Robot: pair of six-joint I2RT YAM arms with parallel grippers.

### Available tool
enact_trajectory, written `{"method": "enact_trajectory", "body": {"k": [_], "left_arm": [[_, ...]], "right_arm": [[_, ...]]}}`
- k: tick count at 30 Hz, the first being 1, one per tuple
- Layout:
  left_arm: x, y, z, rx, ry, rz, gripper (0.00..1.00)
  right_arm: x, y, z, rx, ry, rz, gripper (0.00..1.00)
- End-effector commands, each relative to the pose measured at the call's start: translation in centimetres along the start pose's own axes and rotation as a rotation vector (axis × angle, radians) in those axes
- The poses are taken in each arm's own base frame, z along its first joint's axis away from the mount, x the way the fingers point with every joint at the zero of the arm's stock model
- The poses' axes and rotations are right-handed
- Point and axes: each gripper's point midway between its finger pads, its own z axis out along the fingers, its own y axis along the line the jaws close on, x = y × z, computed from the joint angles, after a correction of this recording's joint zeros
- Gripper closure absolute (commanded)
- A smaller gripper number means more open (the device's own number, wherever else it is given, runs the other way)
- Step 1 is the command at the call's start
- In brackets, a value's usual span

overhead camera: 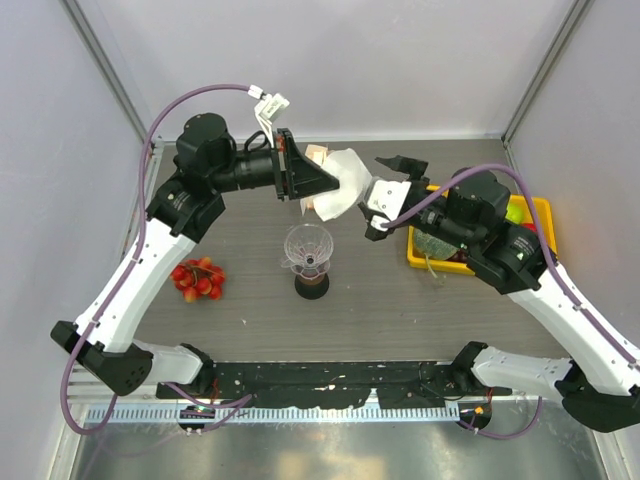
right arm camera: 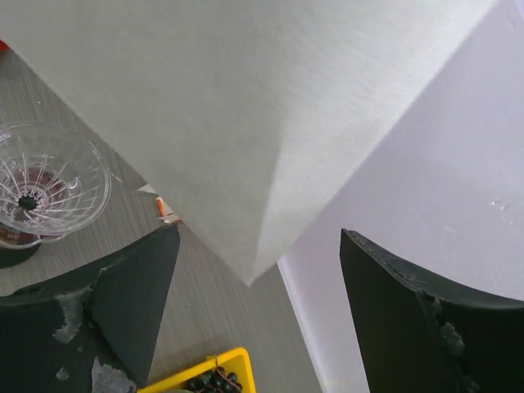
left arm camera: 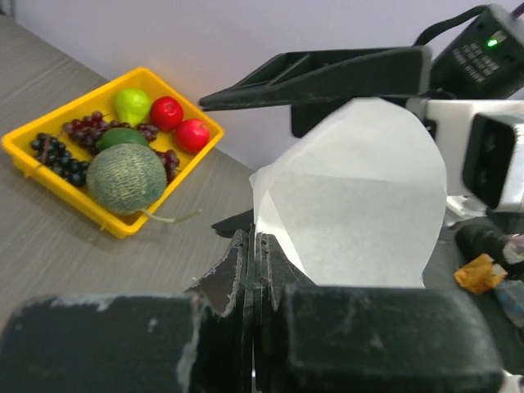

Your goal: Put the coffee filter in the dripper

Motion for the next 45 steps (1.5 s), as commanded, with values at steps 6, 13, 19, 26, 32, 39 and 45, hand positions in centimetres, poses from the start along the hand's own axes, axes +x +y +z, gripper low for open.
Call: {"method": "enact_trajectory", "body": {"k": [6, 13, 19, 26, 32, 39, 45], "left_arm": [[2.9, 3.0, -4.8, -0.264, 0.194, 0.286, 1.0], [7.8, 4.9, -9.0, -0.389, 0.492, 0.282, 1.0], [9.0, 7.9, -8.2, -0.449, 0.567, 0.207, 1.0], [9.8, 12.1, -6.4, -0.513, 0.641, 0.152, 1.0], [11.8, 14.1, -5.8, -0.52, 0.704, 0.098, 1.0], [10.1, 12.4, -7.0, -0.434, 0.526, 0.082, 0.31], [6.9, 9.9, -7.9, -0.288, 0.244, -0.014, 0.49]], "right_arm": [[0.9, 1.7, -3.2, -0.056, 0.06, 0.274, 0.06], [1.0, 3.7, -3.7, -0.121, 0.093, 0.503, 0.01], [0.9, 4.2, -2.8, -0.141, 0.095, 0.589, 0.04], [0.3, 2.4, -1.3, -0.128, 0.111, 0.743, 0.05], [0.7, 1.8, -0.5, -0.136, 0.113, 0.766, 0.04], [1.6, 4.6, -0.1, -0.261, 0.095, 0.68, 0.04], [0.9, 6.9, 1.2, -0.395, 0.011, 0.706, 0.1]]}}
